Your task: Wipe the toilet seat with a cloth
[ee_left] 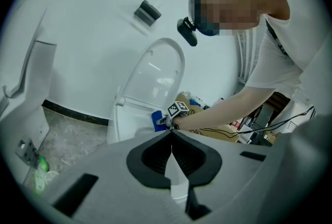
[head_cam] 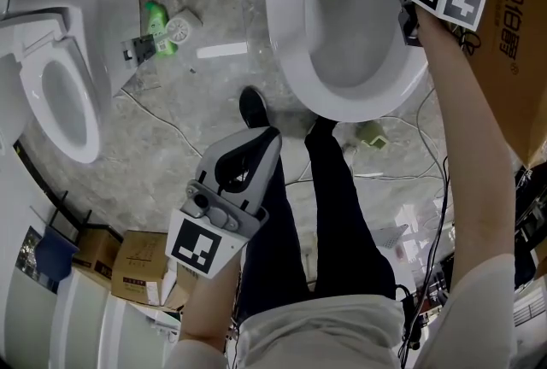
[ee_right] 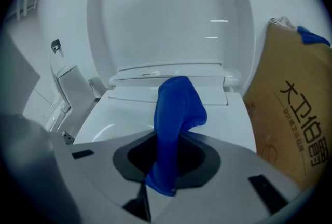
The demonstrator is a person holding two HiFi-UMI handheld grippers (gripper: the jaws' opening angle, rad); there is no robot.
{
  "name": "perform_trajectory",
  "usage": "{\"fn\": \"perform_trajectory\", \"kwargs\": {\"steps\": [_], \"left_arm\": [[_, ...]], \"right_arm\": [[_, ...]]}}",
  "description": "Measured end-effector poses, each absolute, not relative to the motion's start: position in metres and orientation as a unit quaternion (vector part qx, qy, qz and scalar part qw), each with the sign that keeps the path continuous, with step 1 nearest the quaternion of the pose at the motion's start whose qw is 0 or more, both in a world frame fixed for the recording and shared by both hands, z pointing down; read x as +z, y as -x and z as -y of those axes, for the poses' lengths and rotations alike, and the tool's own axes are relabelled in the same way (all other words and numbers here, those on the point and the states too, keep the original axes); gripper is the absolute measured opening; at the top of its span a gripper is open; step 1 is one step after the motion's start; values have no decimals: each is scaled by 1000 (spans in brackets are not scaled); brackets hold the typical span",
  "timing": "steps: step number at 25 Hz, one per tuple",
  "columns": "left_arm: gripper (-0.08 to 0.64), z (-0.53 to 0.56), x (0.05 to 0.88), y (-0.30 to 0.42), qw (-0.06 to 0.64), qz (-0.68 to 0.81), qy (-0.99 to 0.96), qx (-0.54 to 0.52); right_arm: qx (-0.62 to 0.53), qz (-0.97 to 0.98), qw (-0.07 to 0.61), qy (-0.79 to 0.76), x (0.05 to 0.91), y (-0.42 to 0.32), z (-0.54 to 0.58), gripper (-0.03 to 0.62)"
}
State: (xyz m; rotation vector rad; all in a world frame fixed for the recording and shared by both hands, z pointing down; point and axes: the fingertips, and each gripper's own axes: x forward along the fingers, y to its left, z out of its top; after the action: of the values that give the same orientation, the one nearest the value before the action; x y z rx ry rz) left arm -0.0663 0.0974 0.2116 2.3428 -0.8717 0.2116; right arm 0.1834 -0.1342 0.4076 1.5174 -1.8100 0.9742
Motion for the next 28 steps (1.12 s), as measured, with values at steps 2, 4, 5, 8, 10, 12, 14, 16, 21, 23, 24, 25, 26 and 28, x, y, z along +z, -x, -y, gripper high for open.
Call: {"fn": "perform_trajectory", "kwargs": {"steps": [2, 4, 5, 8, 10, 12, 14, 16, 21, 23, 24, 25, 26, 28], "left_arm": [[9, -98, 211, 67, 311, 330, -888, 77], [9, -99, 211, 69, 312, 330, -888, 75], [9, -100, 212, 70, 314, 329, -888, 73], [9, -101, 211, 68, 315, 321, -891, 64], [9, -101, 209, 65, 311, 313, -895, 61], [9, -102, 208, 64, 307, 310, -898, 60], [9, -101, 209, 65, 308, 310, -897, 61], [9, -101, 210, 68, 309, 312, -896, 60], [9, -102, 209, 72, 308, 312, -897, 55], [9, -103, 209, 72, 309, 311, -897, 53], [9, -103, 209, 73, 309, 311, -897, 53], [9, -102, 210, 74, 309, 311, -897, 53], [9, -102, 210, 75, 310, 312, -897, 52], [9, -102, 210, 78, 311, 314, -896, 49]], "right_arm": [[369, 678, 287, -568, 407, -182, 136, 77], [370, 680, 286, -565, 406, -178, 139, 77], [369, 682, 287, -563, 406, -175, 140, 77], [368, 686, 289, -558, 406, -168, 143, 77], [373, 687, 283, -556, 406, -165, 144, 77], [376, 688, 280, -554, 406, -162, 145, 77], [377, 690, 281, -551, 406, -159, 146, 77], [381, 693, 282, -543, 406, -153, 147, 77], [372, 706, 297, -524, 406, -137, 151, 77], [377, 707, 292, -522, 406, -132, 151, 77], [381, 707, 288, -522, 406, -130, 151, 77], [384, 706, 284, -522, 406, -128, 151, 77], [386, 707, 282, -522, 406, -126, 152, 77], [386, 707, 281, -522, 406, -123, 153, 77]]}}
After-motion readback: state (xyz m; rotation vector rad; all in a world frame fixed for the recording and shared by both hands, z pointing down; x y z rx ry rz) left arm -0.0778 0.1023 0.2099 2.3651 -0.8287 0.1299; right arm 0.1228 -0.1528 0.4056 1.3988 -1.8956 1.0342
